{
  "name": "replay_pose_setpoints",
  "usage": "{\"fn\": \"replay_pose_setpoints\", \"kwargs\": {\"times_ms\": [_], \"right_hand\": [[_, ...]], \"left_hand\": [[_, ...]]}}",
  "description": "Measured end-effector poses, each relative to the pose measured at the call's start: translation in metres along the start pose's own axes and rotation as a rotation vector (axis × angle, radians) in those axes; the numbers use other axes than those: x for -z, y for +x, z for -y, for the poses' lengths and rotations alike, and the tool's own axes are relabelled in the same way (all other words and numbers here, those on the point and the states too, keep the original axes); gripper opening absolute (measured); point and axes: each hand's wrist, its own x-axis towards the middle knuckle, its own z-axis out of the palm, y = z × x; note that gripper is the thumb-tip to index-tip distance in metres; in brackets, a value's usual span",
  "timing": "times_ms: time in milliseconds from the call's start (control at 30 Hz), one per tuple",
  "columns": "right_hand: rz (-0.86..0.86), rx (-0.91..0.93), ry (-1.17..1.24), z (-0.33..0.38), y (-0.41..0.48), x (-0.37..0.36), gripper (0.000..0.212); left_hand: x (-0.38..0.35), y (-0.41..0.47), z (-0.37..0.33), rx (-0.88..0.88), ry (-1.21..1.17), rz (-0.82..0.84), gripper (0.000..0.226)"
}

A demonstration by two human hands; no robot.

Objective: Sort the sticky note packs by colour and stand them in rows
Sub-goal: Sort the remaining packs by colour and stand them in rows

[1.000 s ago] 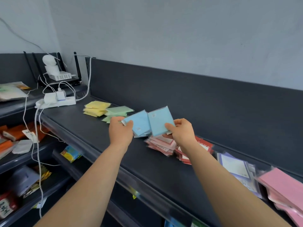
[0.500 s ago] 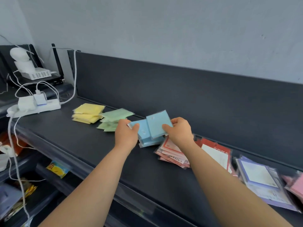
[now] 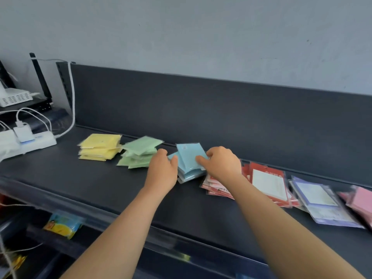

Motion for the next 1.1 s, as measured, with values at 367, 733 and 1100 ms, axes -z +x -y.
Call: {"fn": "replay_pose_setpoints", "kwargs": {"times_ms": [367, 733, 1100], "right_hand": [[-0.193, 0.045, -0.011, -0.024, -0.04, 0.016, 0.033], [-0.331, -0.052, -0.159, -0.117, -0.112, 0.067, 0.02], [-0.349, -0.255, -0.263, -0.264, -0.211, 0.159, 0.03]], "left_hand": [[0.001, -0.014, -0.027, -0.419, 0.336, -0.017, 0.029], [-0.06, -0.077, -0.095, -0.67, 0.201, 0.118, 0.026], [-0.155, -0.192, -0.213, -0.777, 0.072, 0.253, 0.023]]}}
